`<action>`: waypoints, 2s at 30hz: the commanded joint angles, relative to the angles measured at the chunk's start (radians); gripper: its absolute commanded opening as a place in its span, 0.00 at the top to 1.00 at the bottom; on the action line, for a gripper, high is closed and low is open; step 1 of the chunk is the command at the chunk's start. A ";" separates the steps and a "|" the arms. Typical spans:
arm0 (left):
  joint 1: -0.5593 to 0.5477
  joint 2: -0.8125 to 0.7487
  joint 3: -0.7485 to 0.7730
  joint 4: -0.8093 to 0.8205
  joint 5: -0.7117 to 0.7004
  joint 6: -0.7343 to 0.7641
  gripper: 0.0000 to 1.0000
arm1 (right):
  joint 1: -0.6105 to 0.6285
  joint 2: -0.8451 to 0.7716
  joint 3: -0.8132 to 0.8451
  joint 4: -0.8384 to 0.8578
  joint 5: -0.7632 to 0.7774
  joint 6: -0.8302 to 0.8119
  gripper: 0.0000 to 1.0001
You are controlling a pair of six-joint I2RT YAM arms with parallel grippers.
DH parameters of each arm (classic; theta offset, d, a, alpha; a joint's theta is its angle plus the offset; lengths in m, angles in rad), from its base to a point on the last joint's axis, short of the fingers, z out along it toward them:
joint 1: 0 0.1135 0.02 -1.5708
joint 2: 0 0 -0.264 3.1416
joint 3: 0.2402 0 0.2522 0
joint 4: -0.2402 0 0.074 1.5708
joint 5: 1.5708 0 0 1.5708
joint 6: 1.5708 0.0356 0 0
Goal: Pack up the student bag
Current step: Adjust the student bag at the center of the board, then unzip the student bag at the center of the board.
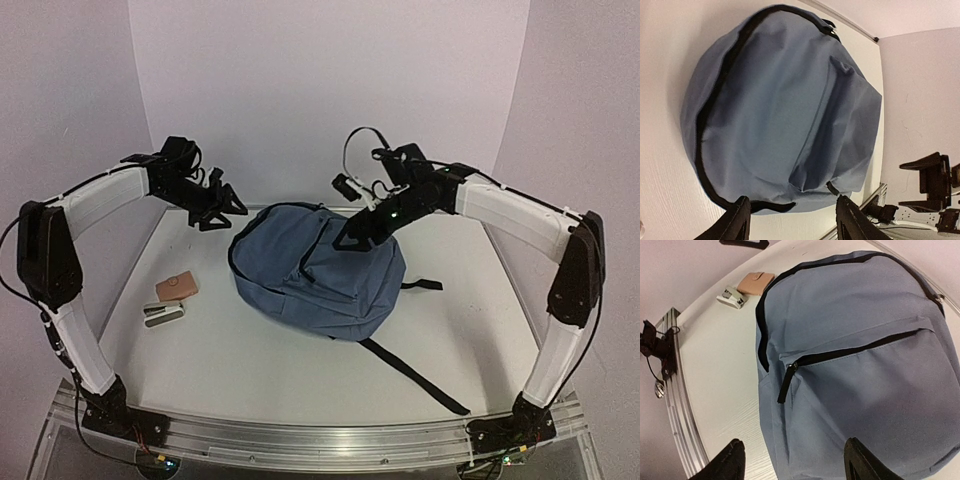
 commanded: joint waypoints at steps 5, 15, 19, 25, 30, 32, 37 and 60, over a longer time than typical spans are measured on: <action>-0.151 -0.059 -0.186 0.124 0.008 -0.082 0.41 | 0.143 0.128 0.094 0.010 0.178 -0.071 0.42; -0.152 -0.098 -0.274 0.221 -0.001 -0.146 0.42 | 0.202 0.253 0.124 0.065 0.334 -0.089 0.50; -0.153 -0.110 -0.274 0.211 -0.007 -0.138 0.42 | 0.201 0.278 0.130 0.086 0.382 -0.088 0.63; -0.160 -0.130 -0.300 0.226 0.011 -0.115 0.42 | 0.202 0.258 0.166 0.087 0.407 -0.076 0.93; -0.186 -0.116 -0.302 0.230 0.015 -0.058 0.41 | 0.200 0.227 0.192 0.087 0.422 -0.065 1.00; -0.194 -0.097 -0.299 0.240 0.022 -0.049 0.41 | 0.196 0.219 0.192 0.087 0.422 -0.063 1.00; -0.233 -0.036 -0.265 0.279 0.035 -0.024 0.39 | 0.170 0.226 0.194 0.086 0.422 -0.042 1.00; -0.294 0.098 -0.218 0.361 0.020 0.018 0.92 | 0.086 0.246 0.215 0.075 0.317 0.020 1.00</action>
